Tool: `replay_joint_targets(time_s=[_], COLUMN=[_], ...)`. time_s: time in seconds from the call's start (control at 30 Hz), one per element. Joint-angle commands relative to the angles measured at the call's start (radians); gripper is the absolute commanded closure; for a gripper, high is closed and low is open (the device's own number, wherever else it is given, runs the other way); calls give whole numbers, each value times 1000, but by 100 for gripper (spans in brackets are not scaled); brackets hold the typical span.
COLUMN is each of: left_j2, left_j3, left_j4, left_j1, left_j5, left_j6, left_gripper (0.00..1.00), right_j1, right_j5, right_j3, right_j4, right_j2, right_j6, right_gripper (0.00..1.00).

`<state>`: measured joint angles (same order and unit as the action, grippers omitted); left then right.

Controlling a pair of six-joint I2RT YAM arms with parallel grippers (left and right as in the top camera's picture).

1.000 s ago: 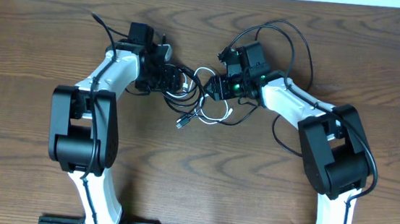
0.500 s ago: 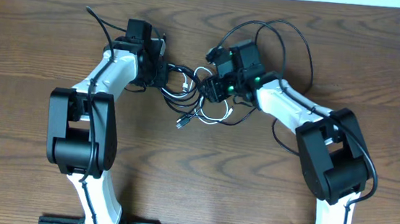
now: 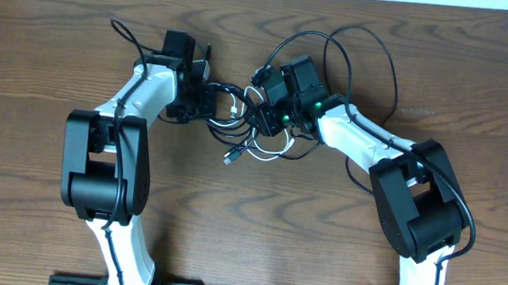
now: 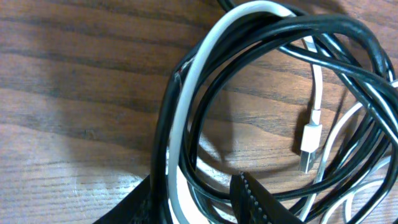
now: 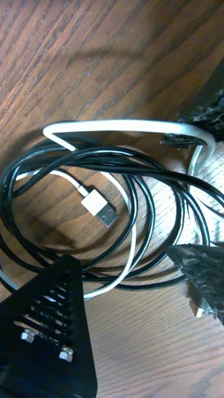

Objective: Untangle cables
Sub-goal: 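Hold the bundle with both grippers close together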

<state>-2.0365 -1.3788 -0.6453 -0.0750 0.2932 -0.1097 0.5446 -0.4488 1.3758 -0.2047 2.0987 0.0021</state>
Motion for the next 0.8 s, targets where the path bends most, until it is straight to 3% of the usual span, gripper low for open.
replay_joint_targets(time_s=[0.0, 0.1, 0.3, 0.37, 0.57, 0.63, 0.7, 0.77], left_j2=[-15, -15, -16, -17, -17, -17, -17, -17], left_j3=[7, 7, 9, 18, 30, 30, 30, 30], left_j4=[11, 47, 117, 134, 124, 124, 125, 128], left_j1=[0, 2, 0, -1, 0, 0, 0, 0], left_j5=[8, 1, 1, 2, 2, 2, 2, 2], left_j6=[-50, -49, -49, -49, -49, -49, -49, -49], left_gripper=[62, 61, 58, 61, 64, 62, 52, 51], right_j1=[5, 2, 4, 6, 6, 8, 8, 8], right_j5=[2, 11, 142, 155, 155, 155, 155, 155], right_j3=[12, 12, 12, 12, 12, 12, 12, 12], right_j4=[-2, -3, -16, -16, -16, -16, -16, -16], right_j2=[-30, -30, -29, -30, -30, -30, -30, -30], right_j6=[-19, -19, -19, -19, -19, -19, -19, -19], right_gripper=[51, 24, 12, 1, 1, 1, 1, 1])
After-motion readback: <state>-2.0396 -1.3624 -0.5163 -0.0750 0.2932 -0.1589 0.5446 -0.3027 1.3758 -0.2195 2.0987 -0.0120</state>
